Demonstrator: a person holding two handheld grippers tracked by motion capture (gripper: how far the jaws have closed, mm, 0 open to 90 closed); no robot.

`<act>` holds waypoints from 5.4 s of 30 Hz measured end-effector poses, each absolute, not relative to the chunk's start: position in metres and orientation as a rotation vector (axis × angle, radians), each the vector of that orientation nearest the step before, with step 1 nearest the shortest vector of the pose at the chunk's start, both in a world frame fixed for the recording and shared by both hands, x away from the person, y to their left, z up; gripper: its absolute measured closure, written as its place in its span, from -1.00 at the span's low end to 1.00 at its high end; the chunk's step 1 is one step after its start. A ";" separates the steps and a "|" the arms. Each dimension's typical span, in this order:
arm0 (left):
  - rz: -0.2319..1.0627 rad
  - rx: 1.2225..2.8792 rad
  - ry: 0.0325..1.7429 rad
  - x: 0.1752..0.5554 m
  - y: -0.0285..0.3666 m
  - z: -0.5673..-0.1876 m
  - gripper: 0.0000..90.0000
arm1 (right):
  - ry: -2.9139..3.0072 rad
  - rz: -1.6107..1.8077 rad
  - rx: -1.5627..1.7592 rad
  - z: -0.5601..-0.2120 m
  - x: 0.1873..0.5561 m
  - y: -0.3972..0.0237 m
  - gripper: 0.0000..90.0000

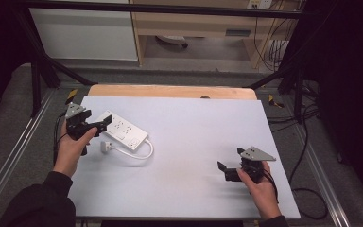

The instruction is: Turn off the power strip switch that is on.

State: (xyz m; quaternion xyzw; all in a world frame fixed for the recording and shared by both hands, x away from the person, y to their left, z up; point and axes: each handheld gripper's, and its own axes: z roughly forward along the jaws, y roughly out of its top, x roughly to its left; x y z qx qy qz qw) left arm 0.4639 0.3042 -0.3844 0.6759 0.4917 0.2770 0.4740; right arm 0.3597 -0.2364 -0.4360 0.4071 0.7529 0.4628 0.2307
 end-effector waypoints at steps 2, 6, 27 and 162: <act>0.678 1.654 1.214 0.466 0.305 -0.386 -0.81 | 2.071 1.271 1.116 -0.436 0.360 -0.236 -0.91; 0.682 1.649 1.246 0.470 0.307 -0.390 -0.80 | 2.075 1.269 1.113 -0.436 0.360 -0.236 -0.91; 0.706 1.678 1.248 0.477 0.313 -0.398 0.09 | 2.066 1.286 1.128 -0.436 0.360 -0.237 -0.91; 0.623 1.835 1.228 0.477 0.303 -0.442 1.00 | 2.062 1.283 1.135 -0.436 0.360 -0.238 -0.91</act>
